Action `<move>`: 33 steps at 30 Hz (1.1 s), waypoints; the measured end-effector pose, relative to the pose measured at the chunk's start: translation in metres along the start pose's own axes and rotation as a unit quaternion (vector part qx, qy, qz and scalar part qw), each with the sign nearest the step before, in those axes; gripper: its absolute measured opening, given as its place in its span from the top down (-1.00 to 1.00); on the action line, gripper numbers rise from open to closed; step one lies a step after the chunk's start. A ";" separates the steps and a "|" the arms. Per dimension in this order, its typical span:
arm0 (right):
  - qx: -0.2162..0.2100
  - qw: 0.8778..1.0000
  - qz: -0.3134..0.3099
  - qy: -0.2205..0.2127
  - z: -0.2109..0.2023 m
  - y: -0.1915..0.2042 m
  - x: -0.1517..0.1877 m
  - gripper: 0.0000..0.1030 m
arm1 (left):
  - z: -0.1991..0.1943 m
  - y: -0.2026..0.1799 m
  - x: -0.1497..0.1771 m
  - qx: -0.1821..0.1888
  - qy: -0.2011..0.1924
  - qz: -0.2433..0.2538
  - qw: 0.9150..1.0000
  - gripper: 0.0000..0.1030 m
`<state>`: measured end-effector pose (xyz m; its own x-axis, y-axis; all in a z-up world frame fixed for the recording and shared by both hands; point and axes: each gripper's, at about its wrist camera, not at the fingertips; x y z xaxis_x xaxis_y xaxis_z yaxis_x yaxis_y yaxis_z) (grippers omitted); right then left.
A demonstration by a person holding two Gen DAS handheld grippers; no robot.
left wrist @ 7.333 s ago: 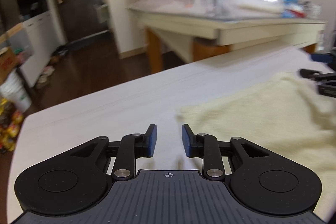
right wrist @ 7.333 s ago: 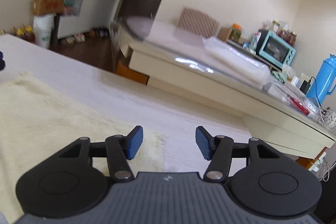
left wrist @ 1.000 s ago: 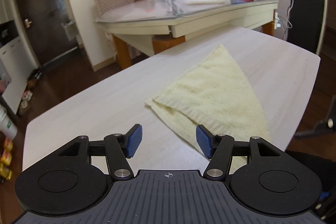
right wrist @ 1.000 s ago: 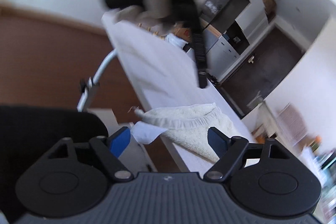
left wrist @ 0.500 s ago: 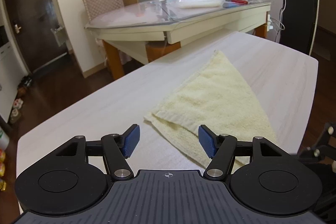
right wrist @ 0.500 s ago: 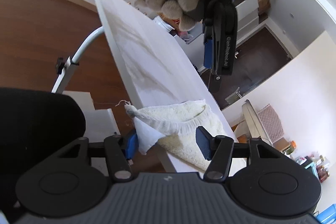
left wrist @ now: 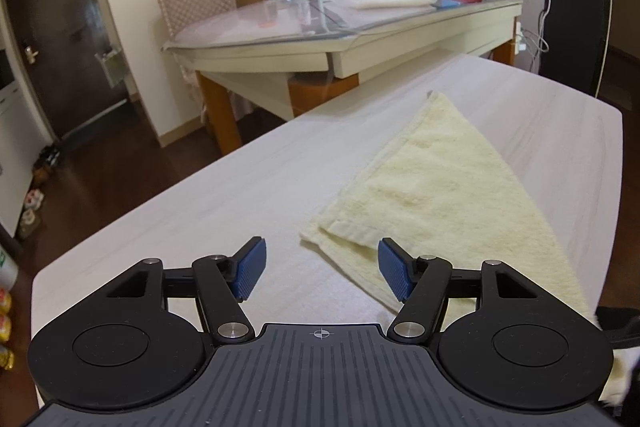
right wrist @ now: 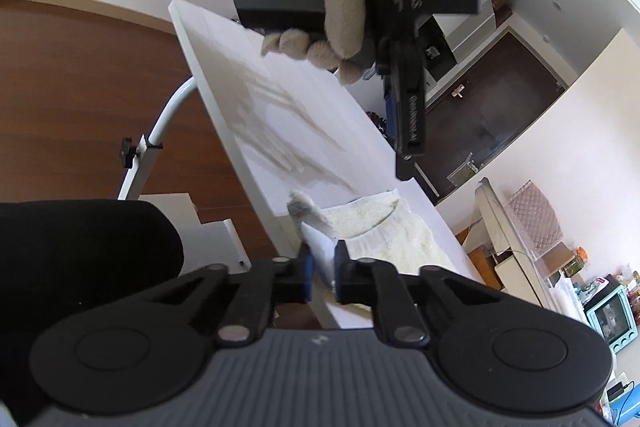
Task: Fold towel
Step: 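Lift the tip and fold the triangle in half with the right gripper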
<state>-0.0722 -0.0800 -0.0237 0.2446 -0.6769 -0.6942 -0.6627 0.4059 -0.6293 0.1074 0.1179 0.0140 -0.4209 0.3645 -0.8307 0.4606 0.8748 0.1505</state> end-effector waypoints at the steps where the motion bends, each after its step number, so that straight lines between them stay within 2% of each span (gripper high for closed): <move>1: -0.003 1.000 -0.002 -0.001 -0.001 -0.003 0.000 0.82 | 0.002 0.002 -0.001 0.003 0.000 0.000 1.000 -0.30; 5: -0.012 1.000 -0.008 -0.003 0.000 -0.014 0.001 0.82 | 0.017 0.010 -0.004 0.018 0.007 -0.004 1.000 -0.30; 8: -0.023 1.000 -0.016 -0.006 -0.003 -0.018 0.001 0.82 | 0.034 0.010 -0.007 0.034 0.018 0.016 0.999 -0.30; 11: -0.034 0.999 -0.019 -0.010 -0.006 -0.023 0.001 0.82 | 0.048 0.012 -0.005 0.038 0.029 0.035 0.998 -0.30; 16: -0.051 0.998 -0.021 -0.018 -0.010 -0.029 0.003 0.82 | 0.061 0.020 -0.009 0.048 0.034 0.037 0.998 -0.30; 20: -0.065 0.997 -0.020 -0.030 -0.010 -0.031 0.007 0.82 | 0.072 0.023 -0.011 0.053 0.053 0.048 0.996 -0.33; 24: -0.075 0.996 0.012 -0.050 -0.011 -0.048 0.010 0.83 | 0.079 0.026 -0.015 0.064 0.073 0.049 0.994 -0.38; 29: -0.091 0.989 0.075 -0.083 -0.007 -0.088 0.019 0.84 | 0.087 0.025 -0.024 0.069 0.103 0.059 0.991 -0.39; 33: -0.097 0.984 0.112 -0.098 -0.001 -0.121 0.029 0.85 | 0.091 0.028 -0.029 0.059 0.131 0.028 0.989 -0.40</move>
<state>0.0148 -0.1489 0.0330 0.1966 -0.4448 -0.8738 -0.8339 0.3929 -0.3877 0.2038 0.1027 -0.0070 -0.5722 0.4953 -0.6536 0.5712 0.8126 0.1158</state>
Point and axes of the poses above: each gripper's, at about its wrist camera, not at the fingertips, and z roughly the way its jaws point, y to its left, x to its underside, and after that the axes turned 8 degrees about -y, right-handed
